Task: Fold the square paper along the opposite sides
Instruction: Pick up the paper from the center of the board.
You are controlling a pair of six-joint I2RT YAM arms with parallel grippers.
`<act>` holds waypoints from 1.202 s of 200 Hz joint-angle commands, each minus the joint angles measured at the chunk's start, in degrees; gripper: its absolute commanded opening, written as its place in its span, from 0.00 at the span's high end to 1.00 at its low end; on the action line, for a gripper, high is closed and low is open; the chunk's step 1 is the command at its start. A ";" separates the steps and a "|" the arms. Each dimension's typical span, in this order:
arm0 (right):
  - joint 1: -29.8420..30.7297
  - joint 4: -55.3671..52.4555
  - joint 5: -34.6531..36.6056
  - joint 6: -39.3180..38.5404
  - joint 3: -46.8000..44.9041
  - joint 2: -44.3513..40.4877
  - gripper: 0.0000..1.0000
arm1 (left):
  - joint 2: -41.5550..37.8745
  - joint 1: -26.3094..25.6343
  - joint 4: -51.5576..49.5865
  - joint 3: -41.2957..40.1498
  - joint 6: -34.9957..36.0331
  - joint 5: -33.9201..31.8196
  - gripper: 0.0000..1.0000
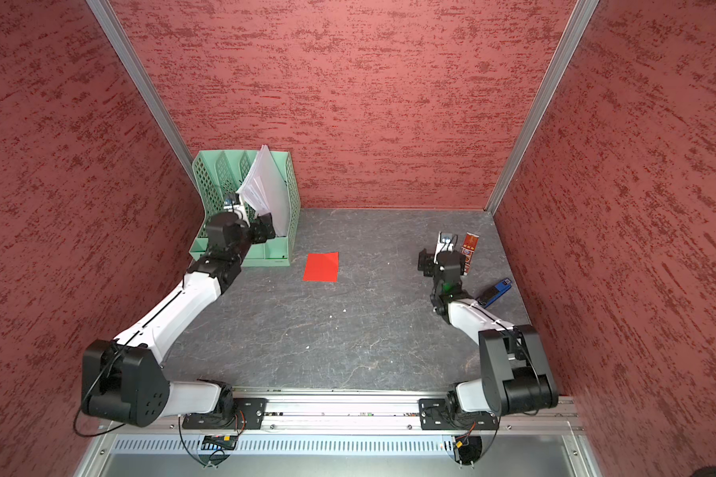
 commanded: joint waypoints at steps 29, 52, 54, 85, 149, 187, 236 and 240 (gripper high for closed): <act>0.93 -31.67 -6.46 7.24 7.34 -2.97 0.06 | 21.20 -14.81 -30.53 19.08 -16.94 4.72 0.00; 0.93 -33.30 -8.81 6.83 7.47 -3.28 0.05 | 33.95 -18.64 -37.93 32.18 -20.53 1.99 0.00; 0.93 -33.19 -9.13 6.73 7.32 -3.30 0.05 | 34.93 -18.88 -38.62 33.65 -20.67 1.62 0.00; 0.89 -30.47 -14.56 6.61 5.74 -4.51 0.05 | 46.27 -20.60 -44.50 46.96 -23.43 -1.89 0.00; 0.93 -26.18 -19.54 6.69 3.75 -3.69 0.09 | 61.86 -20.44 -53.63 61.59 -27.36 -9.30 0.11; 0.93 -25.76 -20.50 6.44 3.96 -2.11 0.10 | 64.45 -20.07 -54.04 62.21 -28.68 -9.43 0.17; 0.89 -24.69 -21.57 6.53 4.18 -0.24 0.13 | 65.29 -19.62 -54.24 61.94 -29.48 -10.73 0.26; 0.86 -24.63 -21.73 6.53 4.16 -0.07 0.13 | 65.46 -19.60 -54.23 61.94 -29.50 -10.67 0.27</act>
